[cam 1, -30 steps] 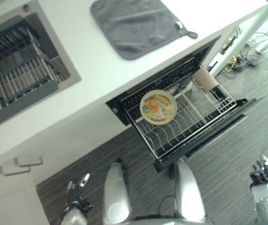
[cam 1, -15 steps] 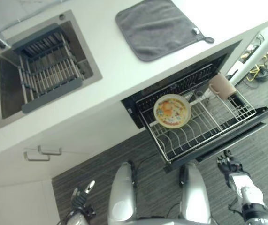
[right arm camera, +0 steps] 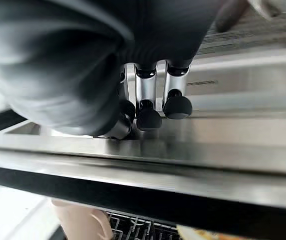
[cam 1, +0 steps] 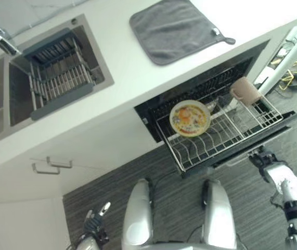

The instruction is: Place the dishes in the dishwasher.

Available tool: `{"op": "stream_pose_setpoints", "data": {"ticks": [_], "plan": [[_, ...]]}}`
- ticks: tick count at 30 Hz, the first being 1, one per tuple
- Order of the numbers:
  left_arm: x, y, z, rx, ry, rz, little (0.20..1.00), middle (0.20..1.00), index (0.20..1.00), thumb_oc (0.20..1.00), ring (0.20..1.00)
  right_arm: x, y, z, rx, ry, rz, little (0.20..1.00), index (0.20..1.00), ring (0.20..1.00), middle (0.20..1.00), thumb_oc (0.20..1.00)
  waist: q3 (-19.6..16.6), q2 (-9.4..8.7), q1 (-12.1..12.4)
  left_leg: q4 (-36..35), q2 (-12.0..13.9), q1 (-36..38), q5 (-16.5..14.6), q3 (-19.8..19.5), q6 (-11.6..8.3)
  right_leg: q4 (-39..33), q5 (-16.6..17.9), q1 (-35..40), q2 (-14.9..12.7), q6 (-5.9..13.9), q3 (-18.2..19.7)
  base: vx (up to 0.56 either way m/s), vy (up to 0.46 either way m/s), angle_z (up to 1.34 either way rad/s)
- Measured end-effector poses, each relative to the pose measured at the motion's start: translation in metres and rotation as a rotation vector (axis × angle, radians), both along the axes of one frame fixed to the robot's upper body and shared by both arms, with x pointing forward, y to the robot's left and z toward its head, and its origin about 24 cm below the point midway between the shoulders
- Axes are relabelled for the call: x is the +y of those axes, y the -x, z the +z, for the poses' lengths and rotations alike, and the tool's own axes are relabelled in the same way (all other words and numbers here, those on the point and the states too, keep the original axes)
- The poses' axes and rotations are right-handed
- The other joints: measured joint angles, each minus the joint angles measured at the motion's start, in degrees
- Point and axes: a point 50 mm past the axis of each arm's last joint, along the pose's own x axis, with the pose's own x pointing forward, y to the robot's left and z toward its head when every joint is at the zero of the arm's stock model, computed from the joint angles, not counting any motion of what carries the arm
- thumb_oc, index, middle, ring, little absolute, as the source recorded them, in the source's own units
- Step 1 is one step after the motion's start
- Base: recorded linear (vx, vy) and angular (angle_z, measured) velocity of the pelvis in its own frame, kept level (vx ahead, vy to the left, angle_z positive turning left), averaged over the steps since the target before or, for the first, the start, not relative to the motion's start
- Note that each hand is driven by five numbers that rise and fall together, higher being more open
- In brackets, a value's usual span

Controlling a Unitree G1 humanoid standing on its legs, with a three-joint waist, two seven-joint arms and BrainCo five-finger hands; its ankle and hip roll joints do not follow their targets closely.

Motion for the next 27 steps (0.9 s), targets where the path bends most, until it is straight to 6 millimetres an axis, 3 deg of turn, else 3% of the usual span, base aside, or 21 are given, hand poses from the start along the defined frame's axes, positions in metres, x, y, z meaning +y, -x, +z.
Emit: {"op": "stream_pose_setpoints", "data": {"ticks": [5,8,10,13,15,18,20,23,27], "plan": [[-0.006,0.003,-0.003,0.032,0.017,-0.061,1.0,1.0,1.0,1.0,1.0,0.005,-0.035,0.034,0.016,0.067,0.056,0.2,0.2,0.2,0.2,0.2,0.5,1.65,2.1,-0.5,-1.8,-0.4,0.0,-1.6,0.02,0.1,0.3,-0.4,-1.7,0.05,-1.1,0.03,0.067,0.06],[-0.012,0.001,-0.004,0.032,0.04,-0.101,1.0,1.0,1.0,1.0,1.0,0.001,-0.051,0.063,0.015,0.134,0.071,0.2,0.2,0.2,0.2,0.2,1.1,4.43,4.2,-0.9,-3.4,-0.9,0.0,-1.3,0.0,-0.3,0.6,-0.4,-4.1,0.41,-1.9,0.07,0.158,0.18],[-0.016,0.003,-0.006,0.044,0.06,-0.123,1.0,1.0,1.0,1.0,1.0,0.009,-0.06,0.067,0.094,0.201,0.13,0.2,0.2,0.2,0.2,0.2,1.2,5.66,5.8,-1.5,-5.7,-0.7,0.0,-1.5,0.06,-0.3,0.6,-0.3,-6.3,0.61,-1.8,0.11,0.253,0.22],[-0.021,0.006,-0.007,0.056,0.082,-0.155,1.0,1.0,1.0,1.0,1.0,0.001,-0.059,0.075,0.109,0.269,0.116,0.2,0.2,0.2,0.2,0.2,1.2,6.55,6.7,-2.3,-7.3,-0.2,1.1,-1.2,0.14,-0.2,0.9,0.3,-8.4,0.9,-2.1,0.1,0.112,0.2],[-0.023,0.009,-0.008,0.066,0.095,-0.159,1.0,1.0,1.0,1.0,1.0,-0.001,-0.062,0.081,0.116,0.296,0.106,0.2,0.2,0.2,0.2,0.2,1.2,7.14,7.3,-2.4,-8.0,-0.5,0.9,-1.5,-0.19,0.1,0.0,0.6,-9.1,2.61,-2.1,0.07,0.11,0.15],[-0.023,0.012,-0.007,0.064,0.11,-0.173,1.0,1.0,1.0,1.0,1.0,-0.009,-0.066,0.102,0.108,0.331,0.05,0.2,0.2,0.2,0.2,0.2,1.2,8.16,8.3,-3.7,-9.1,-0.7,1.6,-1.5,0.14,-0.1,-0.1,0.5,-11.1,2.66,-3.3,0.02,0.137,0.33],[-0.027,0.015,-0.007,0.067,0.138,-0.199,1.0,1.0,1.0,1.0,1.0,-0.024,-0.065,0.126,0.099,0.4,-0.032,0.2,0.2,0.2,0.2,0.2,1.1,10.7,10.2,-7.1,-11.1,0.1,4.9,-1.8,1.01,-1.2,0.1,1.4,-13.2,2.8,-4.7,-0.02,0.17,0.38],[-0.021,0.019,-0.005,0.057,0.154,-0.192,1.0,1.0,1.0,1.0,1.0,-0.03,-0.063,0.135,0.129,0.406,-0.101,0.2,0.2,0.2,0.2,0.2,0.8,11.09,11.4,-9.6,-12.1,0.2,7.2,-3.4,0.73,-2.1,0.2,2.5,-14.3,3.13,-7.1,-0.04,0.022,0.41],[-0.013,0.018,-0.001,0.055,0.156,-0.219,1.0,1.0,1.0,1.0,1.0,-0.04,-0.057,0.141,0.169,0.43,-0.164,0.2,0.2,0.2,0.2,0.2,0.4,11.57,11.9,-12.4,-11.7,-0.1,7.9,-4.7,-0.46,-2.2,-0.5,3.3,-14.9,3.85,-10.3,-0.04,-0.018,0.35]]}}
